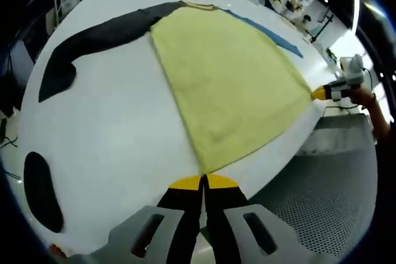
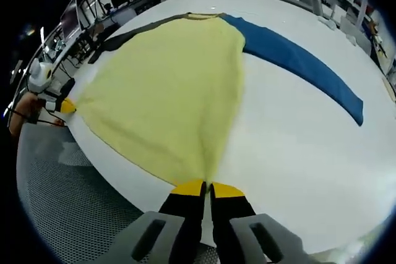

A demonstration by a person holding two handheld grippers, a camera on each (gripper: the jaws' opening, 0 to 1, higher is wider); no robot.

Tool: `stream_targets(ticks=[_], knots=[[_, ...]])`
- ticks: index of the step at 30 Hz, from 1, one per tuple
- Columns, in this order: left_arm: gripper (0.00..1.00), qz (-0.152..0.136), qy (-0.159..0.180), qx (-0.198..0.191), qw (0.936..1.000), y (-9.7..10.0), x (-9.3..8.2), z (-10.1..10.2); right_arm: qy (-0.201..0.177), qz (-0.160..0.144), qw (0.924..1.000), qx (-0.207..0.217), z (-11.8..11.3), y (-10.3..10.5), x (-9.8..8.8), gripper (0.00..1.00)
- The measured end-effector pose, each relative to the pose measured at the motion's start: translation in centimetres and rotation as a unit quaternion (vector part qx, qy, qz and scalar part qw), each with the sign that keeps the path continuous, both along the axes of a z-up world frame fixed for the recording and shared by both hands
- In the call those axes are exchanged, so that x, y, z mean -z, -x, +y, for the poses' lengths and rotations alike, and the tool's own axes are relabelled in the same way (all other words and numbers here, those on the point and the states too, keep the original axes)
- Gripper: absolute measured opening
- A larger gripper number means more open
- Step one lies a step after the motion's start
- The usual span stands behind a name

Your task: Fold the garment on the visible template until the final outline fits inside the template.

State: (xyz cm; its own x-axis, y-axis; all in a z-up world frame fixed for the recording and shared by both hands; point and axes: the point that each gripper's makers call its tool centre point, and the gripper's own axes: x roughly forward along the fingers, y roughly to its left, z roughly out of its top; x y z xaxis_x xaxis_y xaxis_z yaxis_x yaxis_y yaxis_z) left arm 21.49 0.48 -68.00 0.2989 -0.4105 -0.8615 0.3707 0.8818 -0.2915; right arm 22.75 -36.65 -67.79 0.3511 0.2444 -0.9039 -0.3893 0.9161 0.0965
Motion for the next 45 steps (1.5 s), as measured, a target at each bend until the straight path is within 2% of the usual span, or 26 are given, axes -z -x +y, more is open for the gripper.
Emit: stream_targets(ticks=[3,5,6,8,10,11,13,15,17,23,26,29,30,32,34,40,41,42,44,45], knots=[[0.0,-0.008,0.005,-0.006,0.9999,-0.2,-0.4,-0.2,0.004,-0.004,0.9999,-0.01,0.1,0.1,-0.3,0.0],[0.05,-0.018,0.016,-0.009,0.9997,-0.5,-0.9,-0.6,-0.001,-0.009,0.9999,-0.005,0.1,-0.1,-0.7,0.1],[0.08,-0.024,0.015,-0.01,0.9995,-0.6,-1.2,-0.7,-0.012,-0.018,0.9998,-0.001,0.3,-0.4,-1.1,0.19],[0.17,-0.057,-0.011,0.014,0.9982,-1.2,-1.8,-0.5,-0.054,-0.04,0.9973,0.029,0.9,-1.2,-2.4,0.31],[0.24,-0.072,-0.001,0.013,0.9973,-1.5,-2.8,-1.1,-0.092,-0.069,0.9928,0.033,1.7,-2.0,-3.8,0.41],[0.29,-0.107,0.014,0.013,0.9941,-2.5,-3.7,-1.6,-0.118,-0.086,0.9889,0.031,2.3,-2.4,-4.6,0.47],[0.36,-0.143,0.012,0.02,0.9894,-3.1,-4.7,-2.0,-0.166,-0.087,0.981,0.049,3.2,-2.6,-5.8,0.56],[0.42,-0.149,0.013,0.026,0.9885,-3.0,-5.2,-2.2,-0.181,-0.101,0.9772,0.045,3.6,-2.9,-6.8,0.67],[0.49,-0.164,0.011,0.031,0.9859,-3.1,-5.9,-2.5,-0.18,-0.109,0.9768,0.041,3.4,-3.1,-7.3,0.72],[0.76,-0.186,0.021,0.015,0.9822,-3.2,-6.9,-2.6,-0.173,-0.12,0.9765,0.044,2.5,-3.7,-7.8,0.82],[0.86,-0.2,0.025,0.015,0.9793,-3.0,-7.3,-2.8,-0.175,-0.132,0.9743,0.05,1.6,-4.3,-8.3,0.88],[0.96,-0.217,0.026,0.011,0.9757,-3.0,-7.7,-2.9,-0.205,-0.149,0.9645,0.076,0.7,-5.4,-9.4,0.98],[0.98,-0.229,0.026,0.013,0.973,-3.2,-7.9,-3.0,-0.205,-0.15,0.9639,0.079,0.3,-5.6,-9.5,0.99],[0.99,-0.24,0.029,0.015,0.9702,-3.2,-8.3,-3.2,-0.209,-0.161,0.9604,0.088,-0.4,-6.2,-10.1,0.99],[0.99,-0.24,0.034,0.011,0.9701,-3.3,-8.4,-3.2,-0.211,-0.171,0.9575,0.096,-1.5,-6.9,-10.6,0.99],[0.99,-0.243,0.027,0.017,0.9695,-3.3,-8.4,-3.5,-0.182,-0.181,0.9594,0.116,-5.2,-8.5,-10.8,0.99],[0.99,-0.241,0.026,0.02,0.97,-3.1,-8.3,-3.5,-0.186,-0.181,0.9579,0.124,-5.7,-8.7,-10.9,0.99],[0.99,-0.239,0.025,0.021,0.9705,-3.1,-8.2,-3.5,-0.2,-0.184,0.9522,0.14,-6.2,-9.1,-11.3,0.99],[0.99,-0.239,0.018,0.02,0.9706,-3.0,-8.0,-3.4,-0.216,-0.187,0.9454,0.156,-7.1,-9.8,-11.8,0.99],[0.99,-0.236,0.016,0.021,0.9713,-2.9,-7.9,-3.4,-0.216,-0.191,0.9446,0.157,-7.5,-10.0,-11.9,0.99]])
